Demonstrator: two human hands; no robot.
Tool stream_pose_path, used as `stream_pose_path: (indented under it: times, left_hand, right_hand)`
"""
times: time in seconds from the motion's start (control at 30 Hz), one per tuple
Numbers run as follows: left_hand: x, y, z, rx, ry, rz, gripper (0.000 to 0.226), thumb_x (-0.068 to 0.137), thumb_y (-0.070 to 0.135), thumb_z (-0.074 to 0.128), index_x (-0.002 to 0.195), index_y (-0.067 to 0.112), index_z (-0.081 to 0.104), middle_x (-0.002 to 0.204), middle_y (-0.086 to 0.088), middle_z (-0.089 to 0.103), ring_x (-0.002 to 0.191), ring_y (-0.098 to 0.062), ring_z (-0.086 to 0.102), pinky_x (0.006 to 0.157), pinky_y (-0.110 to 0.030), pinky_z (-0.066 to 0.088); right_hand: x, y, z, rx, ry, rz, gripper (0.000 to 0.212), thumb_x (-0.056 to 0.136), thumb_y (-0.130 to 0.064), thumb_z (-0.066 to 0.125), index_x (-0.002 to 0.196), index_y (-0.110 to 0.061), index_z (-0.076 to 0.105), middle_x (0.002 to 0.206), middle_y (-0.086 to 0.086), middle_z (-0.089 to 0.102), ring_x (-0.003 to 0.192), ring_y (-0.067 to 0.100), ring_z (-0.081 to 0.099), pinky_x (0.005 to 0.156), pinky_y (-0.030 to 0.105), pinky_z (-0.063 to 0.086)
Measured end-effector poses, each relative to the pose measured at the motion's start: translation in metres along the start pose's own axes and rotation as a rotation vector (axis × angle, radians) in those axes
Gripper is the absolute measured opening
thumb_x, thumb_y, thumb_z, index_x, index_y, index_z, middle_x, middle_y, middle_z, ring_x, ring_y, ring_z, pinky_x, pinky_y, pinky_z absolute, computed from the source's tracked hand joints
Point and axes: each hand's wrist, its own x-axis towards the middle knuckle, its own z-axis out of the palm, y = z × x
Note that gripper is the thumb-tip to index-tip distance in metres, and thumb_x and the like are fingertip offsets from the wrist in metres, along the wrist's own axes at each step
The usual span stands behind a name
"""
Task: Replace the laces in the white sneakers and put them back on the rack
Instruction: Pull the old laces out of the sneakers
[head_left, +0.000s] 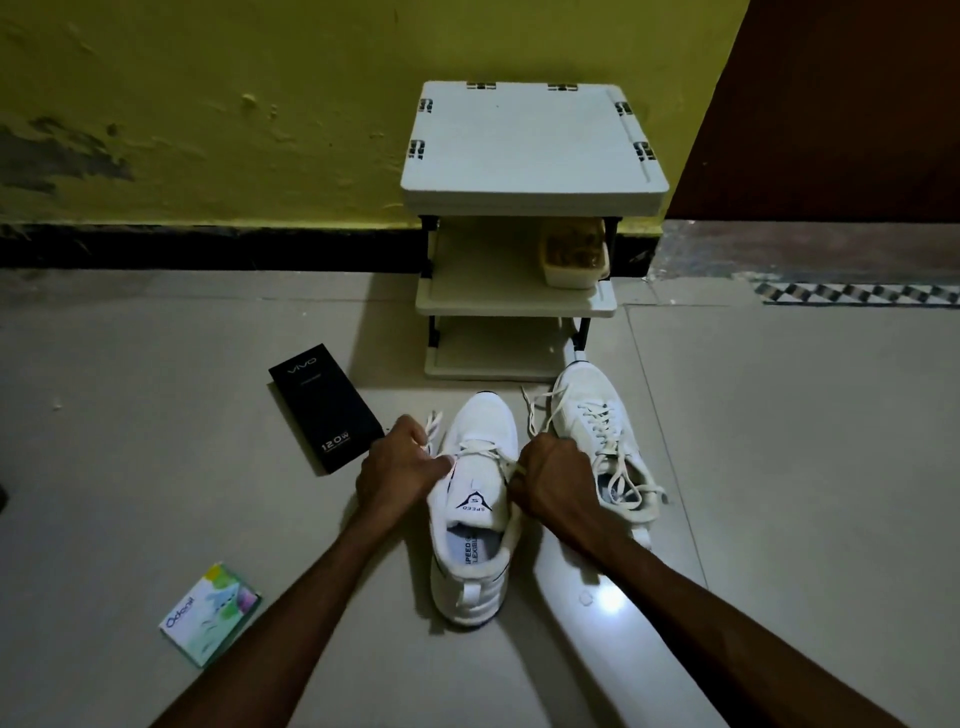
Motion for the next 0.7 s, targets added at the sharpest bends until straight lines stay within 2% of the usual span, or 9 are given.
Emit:
stream_pose_path:
  times: [0.03,0.1,0.17,0.27,0.4,0.53,0.63,0.7]
  left_hand:
    - [-0.001,-0.001,-0.001,-0.081,-0.051,-0.012,0.023,0.072,0.031,0.078,0.084,0.022,0.061,0.083,0.004,0.068,0.086,-0.023,0.067,0.075,-0.035,0.053]
    - [-0.004,0.0,0.001,-0.074,-0.052,0.036,0.012,0.073,0.025,0.075,0.075,0.024,0.064,0.072,0.009,0.067,0.078,-0.017,0.067,0.069,-0.027,0.05]
    - [-0.008,0.007,0.003,-0.071,-0.035,0.058,0.007,0.074,0.022,0.072,0.076,0.026,0.066,0.069,0.011,0.066,0.075,-0.013,0.065,0.065,-0.023,0.044]
    - [-0.009,0.011,0.004,-0.065,-0.035,0.044,0.006,0.074,0.02,0.07,0.08,0.023,0.071,0.069,0.012,0.065,0.073,-0.01,0.063,0.065,-0.02,0.04]
    - [-0.009,0.015,0.003,-0.058,-0.056,0.043,0.004,0.076,0.018,0.069,0.076,0.017,0.073,0.07,0.005,0.068,0.07,-0.012,0.062,0.063,-0.02,0.04]
    - [-0.005,0.015,0.0,-0.031,-0.078,0.043,0.013,0.077,0.015,0.069,0.085,0.021,0.077,0.079,0.001,0.07,0.074,-0.014,0.06,0.067,-0.021,0.041]
    - [-0.004,0.014,0.001,-0.007,-0.07,0.051,0.013,0.078,0.013,0.069,0.085,0.019,0.077,0.075,0.001,0.067,0.076,-0.018,0.064,0.066,-0.022,0.043]
    - [-0.004,0.013,0.003,-0.009,-0.054,0.037,0.012,0.075,0.014,0.071,0.083,0.019,0.077,0.076,0.003,0.069,0.079,-0.017,0.067,0.068,-0.022,0.048]
  right_hand:
    - [0.001,0.001,-0.001,0.02,-0.007,0.016,0.021,0.066,-0.021,0.07,0.065,-0.012,0.051,0.057,-0.002,0.044,0.06,0.022,0.051,0.045,0.024,0.026]
    - [0.006,-0.002,-0.002,0.001,-0.023,0.013,0.022,0.063,-0.025,0.066,0.06,-0.014,0.047,0.052,-0.003,0.039,0.058,0.022,0.051,0.042,0.022,0.022]
    - [0.012,-0.007,-0.004,-0.083,-0.006,-0.024,0.019,0.07,-0.03,0.068,0.07,-0.014,0.057,0.064,0.0,0.053,0.068,0.024,0.058,0.048,0.021,0.032]
    - [0.024,-0.02,-0.01,-0.133,0.062,-0.155,0.021,0.08,-0.033,0.068,0.097,-0.021,0.07,0.093,0.002,0.069,0.087,0.023,0.066,0.069,0.028,0.051]
    - [0.038,-0.039,-0.009,-0.287,-0.084,-0.346,0.017,0.085,-0.026,0.067,0.099,-0.019,0.073,0.103,0.006,0.067,0.095,0.027,0.064,0.072,0.028,0.043]
    - [0.043,-0.049,0.0,-0.428,-0.089,-0.501,0.015,0.087,-0.018,0.059,0.094,-0.009,0.069,0.103,0.012,0.064,0.097,0.03,0.059,0.072,0.033,0.042]
    - [0.045,-0.054,-0.003,-0.437,-0.104,-0.481,0.018,0.089,-0.02,0.06,0.097,-0.006,0.067,0.103,0.013,0.065,0.096,0.03,0.06,0.073,0.033,0.041]
    - [0.052,-0.047,-0.01,-0.371,-0.024,-0.338,0.019,0.088,-0.024,0.062,0.097,-0.007,0.065,0.101,0.013,0.066,0.089,0.028,0.06,0.072,0.031,0.041]
